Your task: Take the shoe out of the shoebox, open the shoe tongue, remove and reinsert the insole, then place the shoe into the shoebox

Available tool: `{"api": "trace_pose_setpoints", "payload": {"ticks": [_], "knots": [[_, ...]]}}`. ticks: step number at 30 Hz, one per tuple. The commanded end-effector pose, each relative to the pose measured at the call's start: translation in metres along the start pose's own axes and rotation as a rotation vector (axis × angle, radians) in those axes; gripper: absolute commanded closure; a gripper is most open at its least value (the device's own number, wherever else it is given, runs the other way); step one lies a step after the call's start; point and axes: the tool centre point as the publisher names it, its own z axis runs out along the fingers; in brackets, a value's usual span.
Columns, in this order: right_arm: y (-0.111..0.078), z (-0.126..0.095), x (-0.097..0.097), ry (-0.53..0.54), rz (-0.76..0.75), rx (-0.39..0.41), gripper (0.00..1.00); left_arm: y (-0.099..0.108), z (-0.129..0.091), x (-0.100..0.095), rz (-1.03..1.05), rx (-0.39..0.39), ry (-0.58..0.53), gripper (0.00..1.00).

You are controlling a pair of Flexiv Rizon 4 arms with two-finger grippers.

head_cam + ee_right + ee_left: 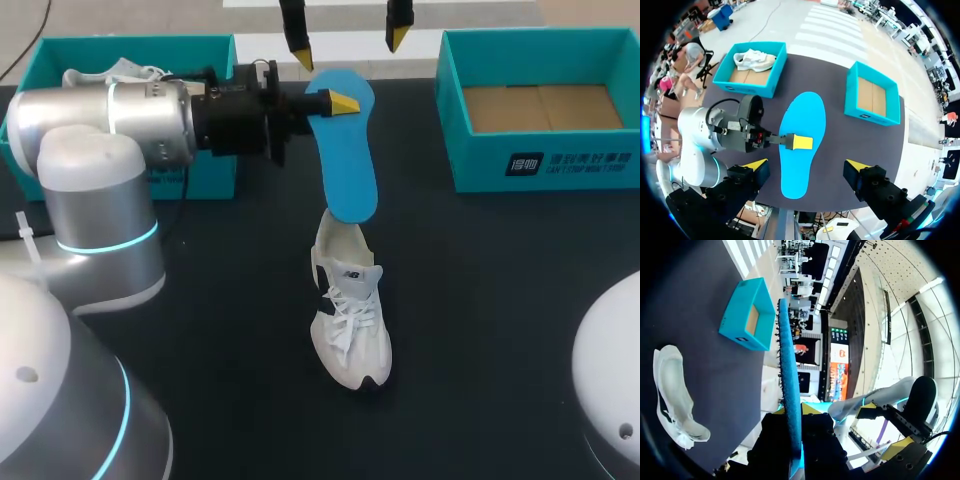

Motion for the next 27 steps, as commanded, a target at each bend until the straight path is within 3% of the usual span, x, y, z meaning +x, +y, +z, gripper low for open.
{"api": "trace_pose_setpoints", "payload": {"ticks": [1,14,27], "knots": [[0.000,0.000,0.000,-0.002,0.001,0.001,0.00,0.001,-0.001,-0.001,0.000,0.000,-0.002,1.00],[-0.001,0.001,-0.018,0.070,0.019,-0.059,0.00,0.001,-0.001,-0.001,0.000,0.000,-0.002,1.00],[-0.014,0.014,-0.049,0.327,0.067,-0.130,0.00,0.001,-0.001,-0.001,0.000,0.000,-0.002,1.00]]}}
